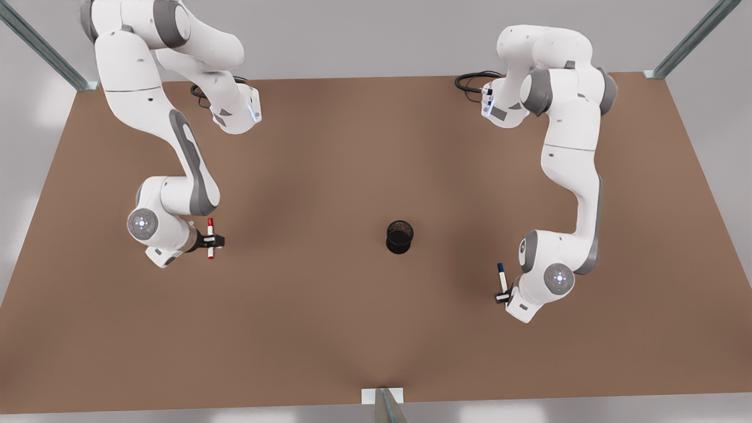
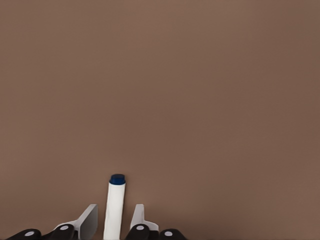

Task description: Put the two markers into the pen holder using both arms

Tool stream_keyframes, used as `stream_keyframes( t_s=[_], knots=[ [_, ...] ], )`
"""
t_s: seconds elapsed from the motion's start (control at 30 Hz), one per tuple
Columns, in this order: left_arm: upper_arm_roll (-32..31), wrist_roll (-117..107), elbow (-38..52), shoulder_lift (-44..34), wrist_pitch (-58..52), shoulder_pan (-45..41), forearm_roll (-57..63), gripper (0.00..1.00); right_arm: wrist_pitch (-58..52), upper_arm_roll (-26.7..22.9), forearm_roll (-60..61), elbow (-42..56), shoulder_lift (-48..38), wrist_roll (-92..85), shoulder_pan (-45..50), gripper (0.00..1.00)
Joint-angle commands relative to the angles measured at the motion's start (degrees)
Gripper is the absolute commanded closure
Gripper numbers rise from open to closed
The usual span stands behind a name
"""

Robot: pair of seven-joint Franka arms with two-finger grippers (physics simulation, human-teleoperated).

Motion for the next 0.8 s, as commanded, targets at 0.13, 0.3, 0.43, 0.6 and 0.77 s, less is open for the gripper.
stream_keyframes(
  t_s=[0.13, 0.3, 0.43, 0.6, 0.77],
  knots=[
    [0.0, -2.4, 1.1, 0.8, 0.7, 0.1, 0.1, 0.5, 8.1, 0.0, 0.0, -2.0, 2.1, 0.0, -1.4, 0.04],
    [0.0, -1.8, 1.2, 1.3, 0.8, 0.2, 0.1, 0.53, 9.7, 0.0, 0.0, -2.8, 4.2, 0.0, -1.3, 0.12],
    [0.1, 2.2, 1.2, 1.3, 0.8, 0.2, 0.1, 0.53, 12.4, 0.0, 0.0, -4.2, 4.8, -0.2, -1.3, 0.26],
    [0.3, 5.5, 1.1, 1.4, 0.7, 0.2, 1.7, 0.53, 13.0, 0.0, 0.0, -4.2, 5.1, -0.6, -1.4, 0.4],
    [0.3, 5.4, 1.2, 1.8, 0.8, 0.2, 1.7, 0.53, 13.0, 0.0, 0.0, -4.2, 5.6, -0.6, -1.5, 0.47]
  ],
)
